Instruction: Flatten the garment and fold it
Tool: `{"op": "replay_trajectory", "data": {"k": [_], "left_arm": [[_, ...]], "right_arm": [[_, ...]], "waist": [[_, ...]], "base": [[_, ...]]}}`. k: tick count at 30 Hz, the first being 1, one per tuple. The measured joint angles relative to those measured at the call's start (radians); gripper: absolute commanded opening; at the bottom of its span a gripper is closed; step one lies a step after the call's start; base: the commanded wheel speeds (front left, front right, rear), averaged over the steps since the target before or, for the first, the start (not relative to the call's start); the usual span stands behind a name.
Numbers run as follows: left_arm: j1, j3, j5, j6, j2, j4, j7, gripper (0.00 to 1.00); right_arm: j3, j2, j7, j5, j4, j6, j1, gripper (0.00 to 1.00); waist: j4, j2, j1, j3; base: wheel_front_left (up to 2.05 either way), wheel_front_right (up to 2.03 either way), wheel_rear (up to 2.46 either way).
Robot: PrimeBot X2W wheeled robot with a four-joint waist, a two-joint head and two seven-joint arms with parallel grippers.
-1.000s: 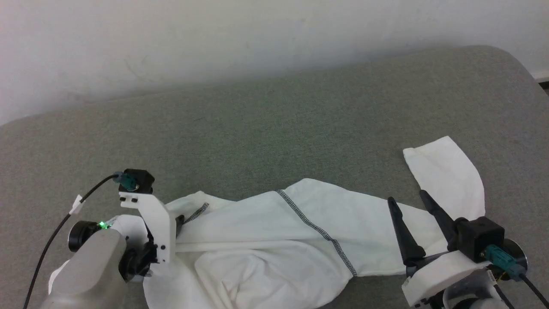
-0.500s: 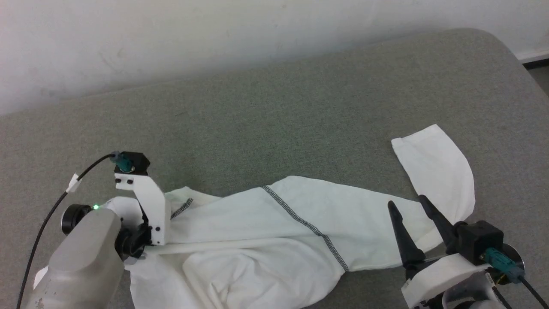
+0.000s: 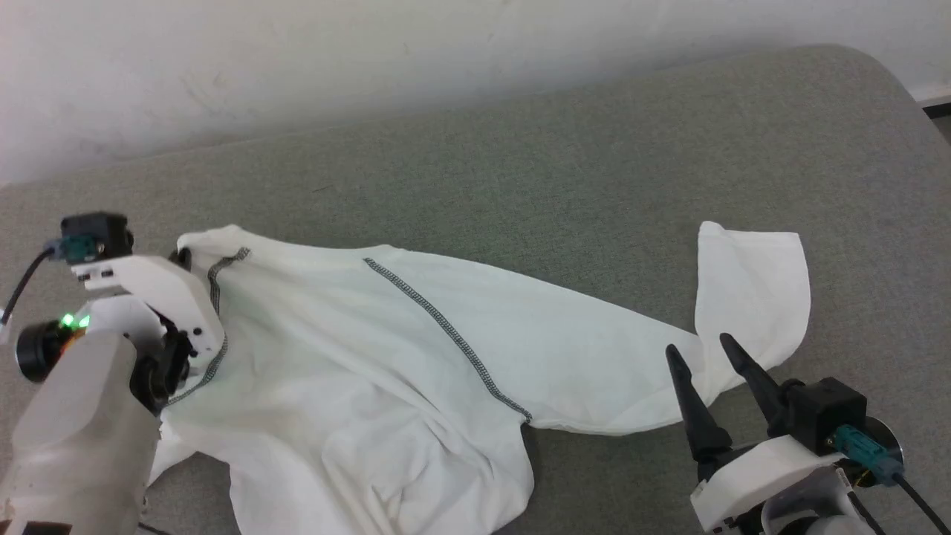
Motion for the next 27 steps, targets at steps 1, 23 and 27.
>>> {"op": "replay_trajectory", "data": {"k": [1, 23, 27], "left_arm": [[0.007, 0.008, -0.016, -0.008, -0.007, 0.013, -0.006, 0.33], [0.438, 0.247, 0.142, 0.063, -0.113, -0.506, -0.345, 1.0], [0.585, 0.318, 0.241, 0.092, -0.155, -0.641, -0.345, 1.0]], "right_arm": [[0.0, 0.0, 0.0, 0.0, 0.0, 0.0, -0.001, 1.0], [-0.025, 0.0, 0.01, -0.003, -0.004, 0.0, 0.01, 1.0], [-0.03, 0.0, 0.009, -0.001, 0.007, 0.0, 0.011, 1.0]], "waist": [[-0.001, 0.0, -0.0001, 0.002], [0.117, 0.0, -0.0003, -0.081], [0.142, 0.0, -0.0004, -0.1]], "base": [[0.0, 0.0, 0.0], [0.0, 0.0, 0.0], [0.0, 0.0, 0.0]]}}
